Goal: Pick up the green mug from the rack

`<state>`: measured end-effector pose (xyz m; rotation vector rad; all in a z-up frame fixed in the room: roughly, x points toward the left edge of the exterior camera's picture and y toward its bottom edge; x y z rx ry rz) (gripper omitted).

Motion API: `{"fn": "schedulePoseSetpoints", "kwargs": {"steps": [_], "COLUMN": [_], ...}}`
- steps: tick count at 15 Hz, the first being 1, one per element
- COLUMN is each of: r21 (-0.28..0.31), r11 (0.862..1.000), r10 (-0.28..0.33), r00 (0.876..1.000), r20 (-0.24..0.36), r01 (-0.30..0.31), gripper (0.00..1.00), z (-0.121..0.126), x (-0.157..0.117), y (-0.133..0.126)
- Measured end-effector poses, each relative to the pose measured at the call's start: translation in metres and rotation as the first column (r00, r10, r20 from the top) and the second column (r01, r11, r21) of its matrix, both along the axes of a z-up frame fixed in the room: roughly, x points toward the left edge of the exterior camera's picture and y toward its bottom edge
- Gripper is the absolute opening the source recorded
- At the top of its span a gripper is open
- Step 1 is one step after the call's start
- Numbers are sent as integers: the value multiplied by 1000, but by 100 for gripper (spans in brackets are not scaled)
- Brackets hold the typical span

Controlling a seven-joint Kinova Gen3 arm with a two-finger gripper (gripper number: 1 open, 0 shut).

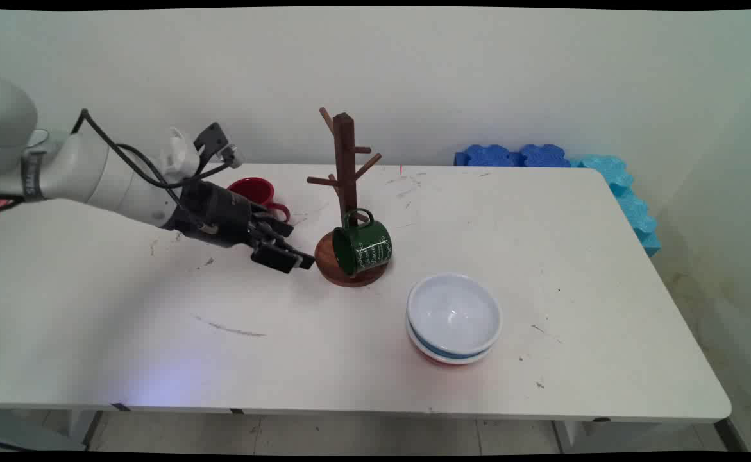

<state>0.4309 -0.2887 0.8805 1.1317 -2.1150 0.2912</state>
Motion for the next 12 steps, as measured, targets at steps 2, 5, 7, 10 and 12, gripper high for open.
{"fn": "schedulePoseSetpoints", "kwargs": {"steps": [2,5,7,10,12], "r21": [-3,-5,-2,6,16], "r11": [1000,998,995,992,989], "r10": [30,68,96,125,148], "r00": [999,996,993,987,982], "r20": [-26,-56,-76,-97,-114], "r01": [-30,-69,-96,-125,-147], "gripper": [100,100,100,100,100], "z": [-5,-11,-17,-23,-28], "x": [-4,-8,-12,-17,-21], "y": [2,1,0,-2,-3]}}
